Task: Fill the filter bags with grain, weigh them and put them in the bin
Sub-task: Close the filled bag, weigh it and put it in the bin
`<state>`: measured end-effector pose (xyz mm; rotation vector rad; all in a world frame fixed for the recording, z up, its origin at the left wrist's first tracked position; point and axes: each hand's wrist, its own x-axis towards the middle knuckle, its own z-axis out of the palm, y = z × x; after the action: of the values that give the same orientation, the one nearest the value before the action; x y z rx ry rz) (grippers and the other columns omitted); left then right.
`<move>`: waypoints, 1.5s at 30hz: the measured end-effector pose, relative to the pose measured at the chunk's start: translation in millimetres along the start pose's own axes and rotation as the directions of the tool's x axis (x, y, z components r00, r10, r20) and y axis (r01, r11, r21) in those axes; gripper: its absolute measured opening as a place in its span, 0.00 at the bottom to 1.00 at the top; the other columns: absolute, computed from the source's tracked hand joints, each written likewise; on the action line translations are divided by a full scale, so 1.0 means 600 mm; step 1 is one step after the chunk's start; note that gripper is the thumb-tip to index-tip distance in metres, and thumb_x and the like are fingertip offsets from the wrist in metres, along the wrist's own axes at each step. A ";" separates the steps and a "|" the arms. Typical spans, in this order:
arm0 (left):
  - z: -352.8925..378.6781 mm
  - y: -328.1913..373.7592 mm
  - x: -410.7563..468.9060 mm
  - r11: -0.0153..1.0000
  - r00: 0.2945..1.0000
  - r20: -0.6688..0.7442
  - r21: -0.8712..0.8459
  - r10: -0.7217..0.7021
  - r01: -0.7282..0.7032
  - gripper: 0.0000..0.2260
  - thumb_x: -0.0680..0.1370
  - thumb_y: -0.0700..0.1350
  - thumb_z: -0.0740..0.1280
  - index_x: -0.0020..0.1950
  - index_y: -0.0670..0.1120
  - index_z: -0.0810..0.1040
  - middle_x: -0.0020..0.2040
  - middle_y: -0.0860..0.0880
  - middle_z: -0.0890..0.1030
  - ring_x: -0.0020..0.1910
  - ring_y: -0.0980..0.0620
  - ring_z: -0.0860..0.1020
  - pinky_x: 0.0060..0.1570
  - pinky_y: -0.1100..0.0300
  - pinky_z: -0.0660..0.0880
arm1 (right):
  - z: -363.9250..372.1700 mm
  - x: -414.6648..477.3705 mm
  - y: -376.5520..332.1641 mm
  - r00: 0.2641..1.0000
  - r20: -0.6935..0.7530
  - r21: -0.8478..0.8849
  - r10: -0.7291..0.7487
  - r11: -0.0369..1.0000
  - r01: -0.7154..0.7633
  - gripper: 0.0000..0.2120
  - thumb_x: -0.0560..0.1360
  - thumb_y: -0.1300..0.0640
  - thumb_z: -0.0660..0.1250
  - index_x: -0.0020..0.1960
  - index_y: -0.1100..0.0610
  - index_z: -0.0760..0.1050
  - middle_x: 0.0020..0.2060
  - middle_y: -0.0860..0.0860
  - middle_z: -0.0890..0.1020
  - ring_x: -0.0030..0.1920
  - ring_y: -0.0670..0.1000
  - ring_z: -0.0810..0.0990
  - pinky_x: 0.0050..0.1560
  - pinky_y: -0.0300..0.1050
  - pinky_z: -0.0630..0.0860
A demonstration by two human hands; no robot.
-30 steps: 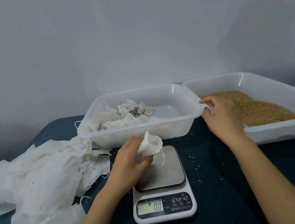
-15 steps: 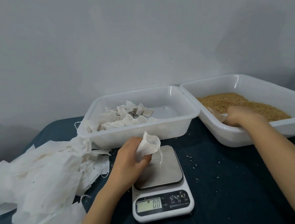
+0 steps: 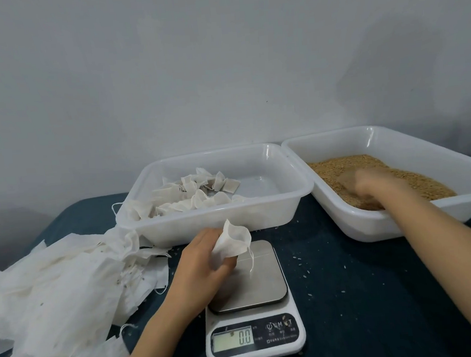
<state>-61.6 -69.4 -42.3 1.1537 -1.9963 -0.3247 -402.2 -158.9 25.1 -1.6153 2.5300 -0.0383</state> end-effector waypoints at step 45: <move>-0.015 -0.007 0.005 0.906 0.976 -0.020 -0.377 -0.216 0.193 0.08 0.69 0.56 0.67 0.46 0.67 0.77 0.41 0.57 0.83 0.34 0.61 0.79 0.32 0.73 0.72 | -0.002 -0.091 -0.002 0.739 -0.422 0.599 -0.525 0.451 0.662 0.17 0.71 0.37 0.65 0.56 0.42 0.80 0.52 0.35 0.83 0.55 0.37 0.80 0.58 0.45 0.75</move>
<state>-53.0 -72.8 -37.3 1.1093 -1.6672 -0.7365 -378.9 -110.1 32.3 -2.0258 1.4764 -1.1525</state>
